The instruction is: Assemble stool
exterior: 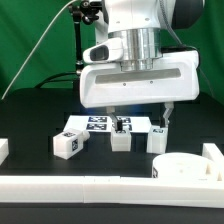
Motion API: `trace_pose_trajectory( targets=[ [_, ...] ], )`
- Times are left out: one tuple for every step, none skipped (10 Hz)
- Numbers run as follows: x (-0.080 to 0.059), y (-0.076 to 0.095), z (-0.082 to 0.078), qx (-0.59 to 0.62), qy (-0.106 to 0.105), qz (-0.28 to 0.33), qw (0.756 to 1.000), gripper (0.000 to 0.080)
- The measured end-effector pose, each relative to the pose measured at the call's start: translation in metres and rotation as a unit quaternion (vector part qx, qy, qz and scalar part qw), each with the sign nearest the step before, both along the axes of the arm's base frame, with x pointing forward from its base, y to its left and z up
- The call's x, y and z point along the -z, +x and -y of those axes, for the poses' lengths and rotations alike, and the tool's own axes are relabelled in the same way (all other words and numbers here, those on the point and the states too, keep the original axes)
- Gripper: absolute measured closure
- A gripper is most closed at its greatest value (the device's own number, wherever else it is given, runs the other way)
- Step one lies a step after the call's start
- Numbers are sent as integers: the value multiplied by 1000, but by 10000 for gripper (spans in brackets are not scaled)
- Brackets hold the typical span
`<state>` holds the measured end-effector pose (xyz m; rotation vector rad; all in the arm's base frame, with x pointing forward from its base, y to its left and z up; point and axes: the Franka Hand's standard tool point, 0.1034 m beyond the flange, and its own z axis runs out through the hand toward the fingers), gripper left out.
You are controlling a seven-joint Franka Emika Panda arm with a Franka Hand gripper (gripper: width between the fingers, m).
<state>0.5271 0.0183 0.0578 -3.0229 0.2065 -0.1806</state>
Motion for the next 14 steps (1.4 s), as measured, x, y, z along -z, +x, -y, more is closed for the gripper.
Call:
trace_pose_trajectory(
  targets=[
    [1, -2, 0, 59, 12, -9, 998, 150],
    [2, -6, -2, 128, 26, -27, 991, 150],
    [4, -13, -9, 193, 37, -54, 979, 150],
    [5, -16, -15, 208, 39, -61, 975, 150],
    [10, -18, -21, 204, 37, -55, 977, 150],
    [12, -23, -21, 193, 37, -71, 978, 150],
    [11, -21, -20, 193, 37, -69, 978, 150],
    [12, -25, -22, 176, 37, -92, 979, 150],
    [12, -24, -26, 160, 41, -114, 980, 150],
    [12, -24, -29, 143, 45, -142, 978, 150],
    [13, -24, -31, 112, 52, -168, 978, 150],
    [12, -25, -35, 104, 61, -208, 971, 150],
    [12, -22, -38, 98, 66, -224, 967, 150],
    [13, -28, -37, 90, 72, -261, 958, 150]
  ],
)
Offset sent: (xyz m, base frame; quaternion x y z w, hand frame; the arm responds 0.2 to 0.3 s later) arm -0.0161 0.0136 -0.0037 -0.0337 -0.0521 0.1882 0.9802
